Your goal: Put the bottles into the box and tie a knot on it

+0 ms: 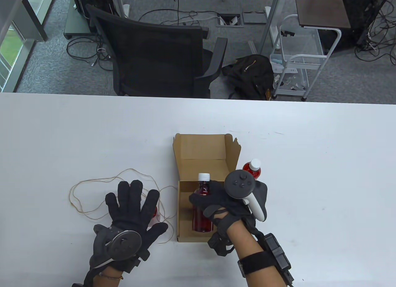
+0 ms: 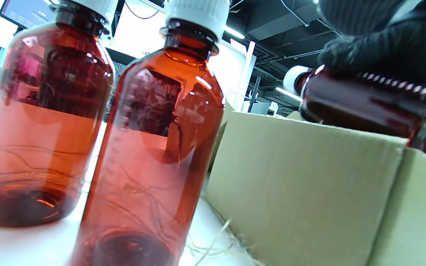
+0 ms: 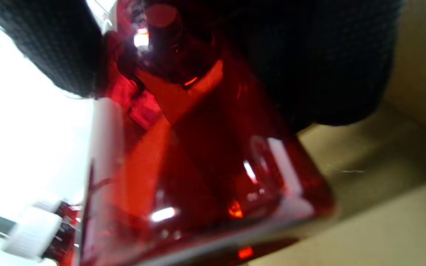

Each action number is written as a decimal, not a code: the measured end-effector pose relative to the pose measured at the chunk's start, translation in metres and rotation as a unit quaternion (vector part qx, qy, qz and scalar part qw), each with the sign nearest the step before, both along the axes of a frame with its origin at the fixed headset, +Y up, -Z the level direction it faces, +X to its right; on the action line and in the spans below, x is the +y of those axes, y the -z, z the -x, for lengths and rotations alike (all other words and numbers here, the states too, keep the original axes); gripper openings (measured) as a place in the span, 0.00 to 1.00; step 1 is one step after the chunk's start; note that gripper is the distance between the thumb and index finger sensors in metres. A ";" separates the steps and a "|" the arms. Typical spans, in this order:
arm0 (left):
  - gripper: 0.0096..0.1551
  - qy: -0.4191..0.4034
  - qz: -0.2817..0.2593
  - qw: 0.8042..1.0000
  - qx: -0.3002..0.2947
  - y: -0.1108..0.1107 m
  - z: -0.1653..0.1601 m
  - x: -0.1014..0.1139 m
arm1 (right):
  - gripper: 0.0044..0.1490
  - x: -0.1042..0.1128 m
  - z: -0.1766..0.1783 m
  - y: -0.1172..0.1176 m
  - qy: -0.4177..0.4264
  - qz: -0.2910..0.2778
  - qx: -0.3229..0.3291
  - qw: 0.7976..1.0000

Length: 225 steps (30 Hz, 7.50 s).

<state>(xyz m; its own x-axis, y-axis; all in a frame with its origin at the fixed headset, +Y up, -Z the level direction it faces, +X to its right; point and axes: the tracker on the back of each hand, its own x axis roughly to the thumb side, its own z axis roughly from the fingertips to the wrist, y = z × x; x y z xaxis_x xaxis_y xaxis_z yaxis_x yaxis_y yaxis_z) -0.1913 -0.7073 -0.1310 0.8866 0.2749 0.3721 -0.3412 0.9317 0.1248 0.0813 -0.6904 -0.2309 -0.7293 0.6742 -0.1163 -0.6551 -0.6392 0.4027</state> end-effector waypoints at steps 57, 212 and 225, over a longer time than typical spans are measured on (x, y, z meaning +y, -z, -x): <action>0.60 0.004 0.003 1.000 0.002 0.004 -0.002 0.001 | 0.62 -0.057 -0.144 0.035 0.147 -0.184 -0.245 0.940; 0.62 -0.231 0.212 0.949 -0.009 0.031 0.023 -0.051 | 0.54 -0.053 -0.121 -0.054 0.029 -0.297 0.067 0.952; 0.61 -0.299 0.137 0.944 -0.011 0.026 -0.033 0.065 | 0.54 -0.048 -0.124 -0.052 0.035 -0.311 0.066 0.948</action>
